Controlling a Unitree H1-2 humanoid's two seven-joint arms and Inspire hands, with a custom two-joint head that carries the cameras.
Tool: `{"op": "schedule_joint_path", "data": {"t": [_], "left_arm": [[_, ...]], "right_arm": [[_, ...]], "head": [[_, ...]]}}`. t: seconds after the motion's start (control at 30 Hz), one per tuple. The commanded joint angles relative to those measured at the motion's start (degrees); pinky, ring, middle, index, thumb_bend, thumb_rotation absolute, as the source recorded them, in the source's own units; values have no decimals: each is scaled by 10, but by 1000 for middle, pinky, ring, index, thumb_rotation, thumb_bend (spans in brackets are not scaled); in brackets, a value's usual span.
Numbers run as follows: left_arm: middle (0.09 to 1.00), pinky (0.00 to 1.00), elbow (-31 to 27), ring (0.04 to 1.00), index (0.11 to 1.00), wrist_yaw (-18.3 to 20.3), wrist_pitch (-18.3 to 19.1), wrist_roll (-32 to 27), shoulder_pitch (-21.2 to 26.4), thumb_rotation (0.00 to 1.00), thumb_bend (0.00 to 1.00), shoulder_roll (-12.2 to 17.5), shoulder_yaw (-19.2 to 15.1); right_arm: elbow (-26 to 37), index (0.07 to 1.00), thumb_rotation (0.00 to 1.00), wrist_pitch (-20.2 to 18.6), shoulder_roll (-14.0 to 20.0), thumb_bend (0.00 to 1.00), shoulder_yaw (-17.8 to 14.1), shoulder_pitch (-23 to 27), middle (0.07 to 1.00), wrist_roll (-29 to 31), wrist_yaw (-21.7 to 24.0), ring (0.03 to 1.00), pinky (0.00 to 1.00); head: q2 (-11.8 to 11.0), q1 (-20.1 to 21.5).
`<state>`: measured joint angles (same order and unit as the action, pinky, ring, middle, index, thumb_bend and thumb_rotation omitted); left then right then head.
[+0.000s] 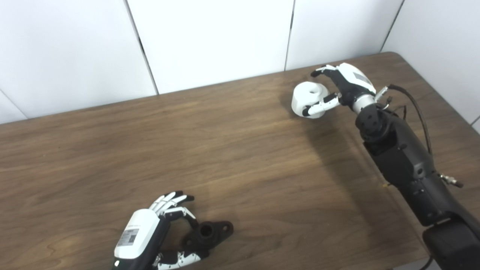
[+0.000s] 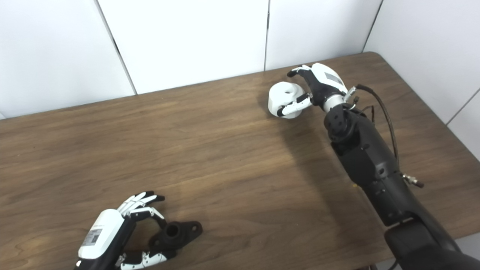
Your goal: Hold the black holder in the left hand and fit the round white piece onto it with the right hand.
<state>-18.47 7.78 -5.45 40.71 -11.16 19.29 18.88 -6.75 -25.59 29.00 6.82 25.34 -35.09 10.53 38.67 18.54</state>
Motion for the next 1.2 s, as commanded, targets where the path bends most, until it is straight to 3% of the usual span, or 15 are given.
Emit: {"op": "schedule_joint_path", "data": {"t": [0.0,0.77,1.17], "left_arm": [[842,902,22,917,491,30,28,9,-22,41,507,15,-3],[843,904,20,919,491,31,31,13,-23,41,507,11,-2],[844,905,13,919,491,37,35,16,-24,41,507,10,-1]], "right_arm": [[11,802,272,-2,19,891,-4,26,937,-8,-6,984,941],[11,705,274,29,19,789,-12,11,866,-4,-36,929,815],[0,642,214,54,20,774,-10,8,813,-7,-54,885,791]], "head": [[-1,0],[-2,-3],[0,-4]]}}
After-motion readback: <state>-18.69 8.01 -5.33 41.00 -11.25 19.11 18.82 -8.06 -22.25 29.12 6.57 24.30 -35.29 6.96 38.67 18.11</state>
